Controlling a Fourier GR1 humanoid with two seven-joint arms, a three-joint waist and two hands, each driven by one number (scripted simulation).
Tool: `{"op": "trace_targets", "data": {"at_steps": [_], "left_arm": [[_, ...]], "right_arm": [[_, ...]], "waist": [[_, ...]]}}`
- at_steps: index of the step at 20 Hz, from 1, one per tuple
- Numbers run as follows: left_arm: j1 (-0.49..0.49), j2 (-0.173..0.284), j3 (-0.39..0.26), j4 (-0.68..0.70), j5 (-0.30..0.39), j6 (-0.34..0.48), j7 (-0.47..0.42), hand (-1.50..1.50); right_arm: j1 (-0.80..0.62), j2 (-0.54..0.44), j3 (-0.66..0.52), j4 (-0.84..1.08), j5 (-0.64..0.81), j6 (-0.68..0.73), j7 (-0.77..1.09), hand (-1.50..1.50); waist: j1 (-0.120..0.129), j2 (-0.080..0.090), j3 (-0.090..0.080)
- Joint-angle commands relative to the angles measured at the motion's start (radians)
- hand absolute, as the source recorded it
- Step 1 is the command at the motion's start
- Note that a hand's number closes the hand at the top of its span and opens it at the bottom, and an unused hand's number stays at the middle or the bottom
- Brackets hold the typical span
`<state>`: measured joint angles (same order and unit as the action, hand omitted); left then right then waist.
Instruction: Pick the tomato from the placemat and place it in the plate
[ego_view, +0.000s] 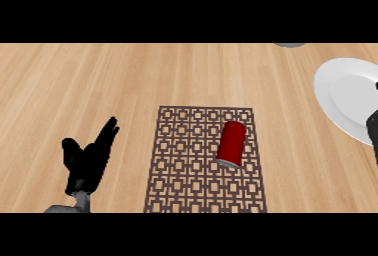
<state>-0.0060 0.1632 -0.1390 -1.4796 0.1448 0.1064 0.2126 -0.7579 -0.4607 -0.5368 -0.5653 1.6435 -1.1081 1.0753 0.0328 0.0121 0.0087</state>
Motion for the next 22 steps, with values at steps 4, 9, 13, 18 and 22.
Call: {"op": "trace_targets", "data": {"at_steps": [4, 9, 13, 18, 22], "left_arm": [[0.022, -0.036, -0.020, 0.055, -0.004, -0.001, -0.007, 0.00], [-0.009, -0.001, 0.019, 0.057, 0.016, -0.027, 0.005, 0.00], [-0.015, -0.035, -0.007, 0.036, 0.002, -0.006, 0.017, 0.00], [-0.024, -0.033, -0.006, 0.033, -0.005, 0.000, 0.041, 0.00], [0.021, -0.013, 0.024, 0.037, 0.021, -0.036, -0.004, 0.00]], "right_arm": [[-0.021, -0.059, -0.117, 0.177, -0.229, 0.095, -0.026, -1.50], [-0.016, -0.059, -0.156, 0.217, -0.454, 0.093, -0.279, -1.50], [-0.001, -0.054, -0.179, 0.159, -0.587, 0.062, -0.481, -1.50], [-0.001, -0.019, -0.191, 0.027, -0.722, -0.070, -0.662, -1.50], [0.076, 0.030, -0.235, -0.061, -0.915, -0.103, -0.805, -1.50]], "waist": [[-0.005, 0.005, -0.004], [-0.006, 0.007, 0.000], [-0.008, 0.005, 0.002], [-0.009, 0.004, 0.002], [-0.009, 0.002, 0.000]]}}
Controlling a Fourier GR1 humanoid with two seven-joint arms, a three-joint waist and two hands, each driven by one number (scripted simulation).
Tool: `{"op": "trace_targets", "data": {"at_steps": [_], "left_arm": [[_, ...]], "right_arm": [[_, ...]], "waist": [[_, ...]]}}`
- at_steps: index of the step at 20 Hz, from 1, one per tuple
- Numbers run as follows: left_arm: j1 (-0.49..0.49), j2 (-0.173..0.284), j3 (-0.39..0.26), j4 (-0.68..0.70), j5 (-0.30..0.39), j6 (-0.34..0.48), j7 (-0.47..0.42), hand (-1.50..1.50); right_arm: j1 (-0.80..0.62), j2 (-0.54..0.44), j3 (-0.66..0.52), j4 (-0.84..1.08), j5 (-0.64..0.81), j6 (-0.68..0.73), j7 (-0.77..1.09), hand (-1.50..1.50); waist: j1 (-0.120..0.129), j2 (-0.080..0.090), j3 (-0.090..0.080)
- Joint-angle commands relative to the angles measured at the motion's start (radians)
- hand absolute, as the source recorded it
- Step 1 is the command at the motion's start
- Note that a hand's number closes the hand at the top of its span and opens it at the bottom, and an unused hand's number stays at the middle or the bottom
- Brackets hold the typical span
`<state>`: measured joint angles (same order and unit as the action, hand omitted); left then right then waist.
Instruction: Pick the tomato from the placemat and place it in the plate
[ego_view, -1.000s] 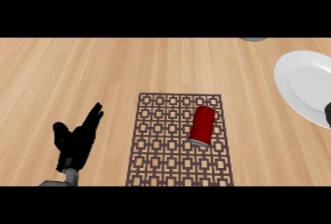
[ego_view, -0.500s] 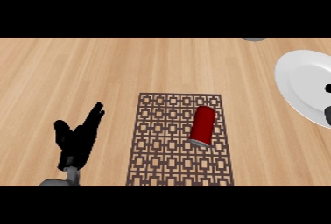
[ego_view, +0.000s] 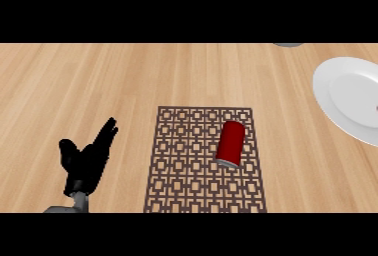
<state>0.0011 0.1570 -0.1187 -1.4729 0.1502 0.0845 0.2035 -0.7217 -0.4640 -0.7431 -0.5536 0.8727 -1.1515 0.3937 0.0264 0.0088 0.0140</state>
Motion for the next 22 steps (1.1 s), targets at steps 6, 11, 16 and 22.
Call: {"op": "trace_targets", "data": {"at_steps": [6, 11, 16, 22], "left_arm": [[0.015, -0.031, -0.016, 0.005, -0.019, 0.024, 0.038, 0.00], [0.021, -0.025, 0.015, 0.038, 0.000, 0.007, 0.022, 0.00], [0.032, -0.023, 0.005, -0.010, -0.007, -0.003, 0.058, 0.00], [0.010, 0.000, 0.041, 0.024, 0.000, -0.033, 0.060, 0.00]], "right_arm": [[0.194, 0.134, -0.010, -0.345, -0.437, 0.113, -0.317, -1.50], [0.359, 0.252, 0.013, -0.524, -0.604, 0.274, -0.442, -1.50], [0.477, 0.403, 0.124, -0.700, -0.561, 0.246, -0.403, -1.50], [0.662, 0.460, 0.246, -0.902, -0.417, 0.283, -0.230, -1.50]], "waist": [[-0.034, -0.011, -0.011], [-0.047, -0.013, -0.013], [-0.037, -0.013, -0.015], [-0.036, -0.011, -0.015]]}}
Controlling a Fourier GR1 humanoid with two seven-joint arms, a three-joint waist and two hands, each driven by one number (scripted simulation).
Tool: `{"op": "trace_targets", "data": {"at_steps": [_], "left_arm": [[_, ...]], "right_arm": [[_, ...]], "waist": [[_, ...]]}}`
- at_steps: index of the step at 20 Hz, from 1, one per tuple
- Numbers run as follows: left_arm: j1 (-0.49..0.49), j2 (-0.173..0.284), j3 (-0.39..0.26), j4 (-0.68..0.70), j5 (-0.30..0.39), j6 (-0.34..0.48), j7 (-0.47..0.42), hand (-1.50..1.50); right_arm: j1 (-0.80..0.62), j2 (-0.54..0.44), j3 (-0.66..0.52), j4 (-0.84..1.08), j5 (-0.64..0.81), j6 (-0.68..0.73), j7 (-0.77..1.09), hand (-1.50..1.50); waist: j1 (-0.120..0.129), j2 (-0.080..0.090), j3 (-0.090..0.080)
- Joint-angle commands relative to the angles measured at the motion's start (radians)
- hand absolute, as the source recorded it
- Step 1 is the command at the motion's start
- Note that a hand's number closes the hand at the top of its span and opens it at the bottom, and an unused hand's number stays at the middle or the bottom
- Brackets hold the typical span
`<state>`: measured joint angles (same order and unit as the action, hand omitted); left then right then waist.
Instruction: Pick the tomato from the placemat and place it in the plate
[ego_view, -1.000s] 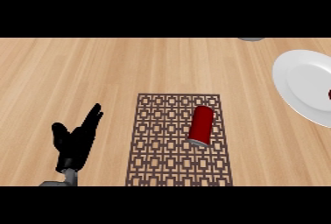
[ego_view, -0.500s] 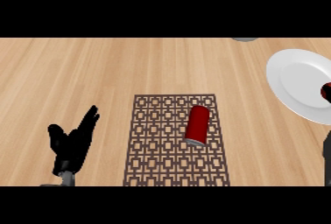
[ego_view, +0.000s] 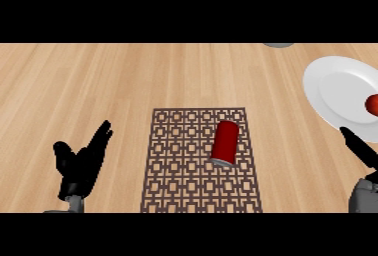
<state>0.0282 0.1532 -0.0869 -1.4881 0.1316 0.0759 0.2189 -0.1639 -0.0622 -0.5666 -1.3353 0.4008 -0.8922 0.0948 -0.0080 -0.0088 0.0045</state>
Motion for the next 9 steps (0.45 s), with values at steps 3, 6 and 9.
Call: {"op": "trace_targets", "data": {"at_steps": [3, 6, 9], "left_arm": [[0.013, -0.007, 0.014, 0.021, 0.021, -0.033, 0.004, 0.00], [0.005, -0.029, 0.010, 0.057, -0.005, -0.030, -0.025, 0.00], [-0.015, -0.049, -0.006, 0.052, -0.031, -0.004, 0.010, 0.00]], "right_arm": [[0.178, 0.060, 0.228, -0.195, 0.116, -0.099, 0.206, -1.50], [0.163, 0.061, 0.227, -0.200, 0.215, -0.073, 0.293, -1.50], [0.256, 0.062, 0.285, -0.261, 0.178, -0.088, 0.294, -1.50]], "waist": [[0.004, 0.006, -0.006], [0.006, 0.008, -0.005], [0.004, 0.008, -0.005]]}}
